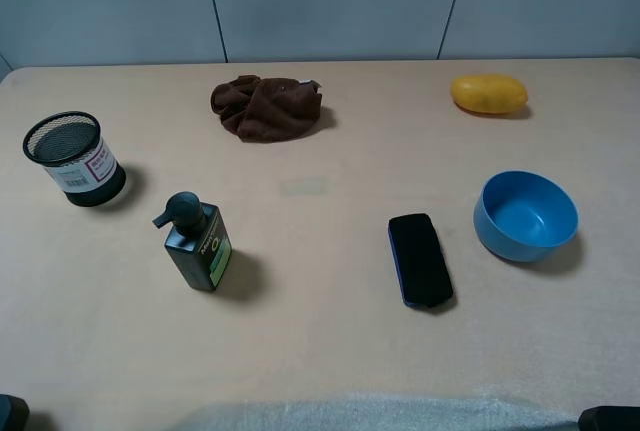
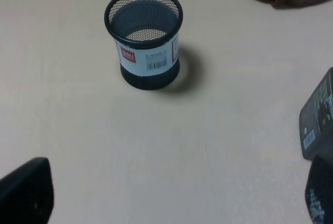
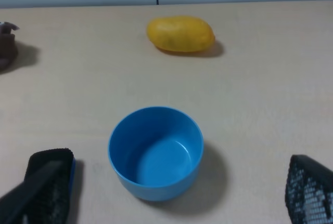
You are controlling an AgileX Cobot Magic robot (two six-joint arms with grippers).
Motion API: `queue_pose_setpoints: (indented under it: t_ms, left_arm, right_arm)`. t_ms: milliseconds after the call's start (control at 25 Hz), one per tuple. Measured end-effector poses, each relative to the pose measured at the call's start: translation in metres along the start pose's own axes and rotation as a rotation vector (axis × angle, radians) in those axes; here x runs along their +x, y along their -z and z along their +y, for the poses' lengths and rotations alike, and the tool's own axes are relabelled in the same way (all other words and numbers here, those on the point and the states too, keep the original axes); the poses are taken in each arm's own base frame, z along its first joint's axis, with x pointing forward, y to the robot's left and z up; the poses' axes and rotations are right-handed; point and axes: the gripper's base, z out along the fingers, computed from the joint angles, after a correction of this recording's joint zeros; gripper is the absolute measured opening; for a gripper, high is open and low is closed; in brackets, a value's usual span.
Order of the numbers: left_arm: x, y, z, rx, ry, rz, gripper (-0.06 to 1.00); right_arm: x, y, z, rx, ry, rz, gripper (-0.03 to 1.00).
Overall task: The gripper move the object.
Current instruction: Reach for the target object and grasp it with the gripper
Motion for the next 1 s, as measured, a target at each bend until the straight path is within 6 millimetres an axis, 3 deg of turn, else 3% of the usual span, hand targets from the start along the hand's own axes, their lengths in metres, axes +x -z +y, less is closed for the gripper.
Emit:
queue_pose_setpoints:
  t_ms: [680, 1000]
  left_arm:
    - [0.0, 0.0, 0.0, -0.001, 0.0, 0.0, 0.98]
    - [0.0, 0.0, 0.0, -0.001, 0.0, 0.0, 0.98]
  right_arm:
    - [-0.001, -0.002, 0.0, 0.001, -0.001, 0.014, 0.63]
    - [-0.014, -0.042, -0.002, 0.013, -0.021, 0.281, 0.63]
